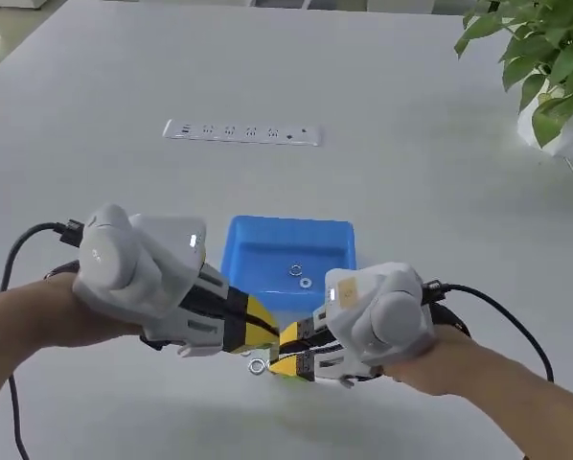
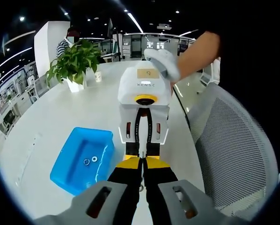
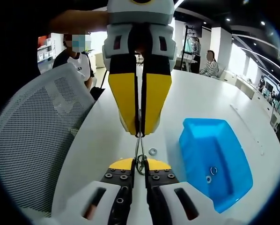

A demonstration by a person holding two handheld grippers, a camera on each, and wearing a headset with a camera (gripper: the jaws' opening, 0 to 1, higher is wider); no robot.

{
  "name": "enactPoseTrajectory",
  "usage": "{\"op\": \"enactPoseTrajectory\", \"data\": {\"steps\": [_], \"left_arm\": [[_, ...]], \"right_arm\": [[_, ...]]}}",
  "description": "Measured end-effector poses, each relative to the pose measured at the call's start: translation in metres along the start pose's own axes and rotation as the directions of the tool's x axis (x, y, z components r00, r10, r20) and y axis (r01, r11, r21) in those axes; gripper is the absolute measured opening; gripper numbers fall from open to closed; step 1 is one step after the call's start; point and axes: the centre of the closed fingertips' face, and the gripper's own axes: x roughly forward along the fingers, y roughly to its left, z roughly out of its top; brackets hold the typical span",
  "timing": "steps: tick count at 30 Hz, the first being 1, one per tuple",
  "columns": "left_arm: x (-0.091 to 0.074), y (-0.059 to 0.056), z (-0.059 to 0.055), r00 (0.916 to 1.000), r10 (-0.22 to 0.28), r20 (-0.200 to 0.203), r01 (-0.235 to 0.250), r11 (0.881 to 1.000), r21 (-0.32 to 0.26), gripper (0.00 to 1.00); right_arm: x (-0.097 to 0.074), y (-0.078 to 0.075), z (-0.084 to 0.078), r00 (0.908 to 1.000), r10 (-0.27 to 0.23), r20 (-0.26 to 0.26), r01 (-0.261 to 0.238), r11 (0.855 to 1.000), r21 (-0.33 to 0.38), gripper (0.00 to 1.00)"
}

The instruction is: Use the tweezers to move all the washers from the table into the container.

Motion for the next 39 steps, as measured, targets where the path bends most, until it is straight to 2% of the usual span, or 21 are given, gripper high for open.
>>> {"op": "enactPoseTrajectory", "data": {"steps": [11,22,31,39], "left_arm": [[0.002,-0.003,0.002,0.9999,-0.006,-0.010,0.006,1.000,0.002,0.05],[0.001,-0.004,0.000,0.9995,-0.005,-0.031,0.004,1.000,-0.015,0.06],[-0.007,-0.003,0.003,0.9999,0.014,-0.010,-0.015,0.999,-0.040,0.12],[-0.014,-0.002,0.006,0.9994,0.034,0.011,-0.033,0.996,-0.087,0.20]], "right_arm": [[-0.001,0.000,-0.001,1.0000,0.000,-0.008,0.000,1.000,0.012,0.08],[0.000,0.001,0.000,1.0000,-0.003,-0.009,0.003,1.000,0.011,0.08],[-0.001,0.004,0.002,0.9999,0.002,-0.014,-0.002,1.000,0.005,0.08],[-0.011,0.002,0.010,0.9999,-0.008,-0.015,0.008,1.000,-0.008,0.08]]}}
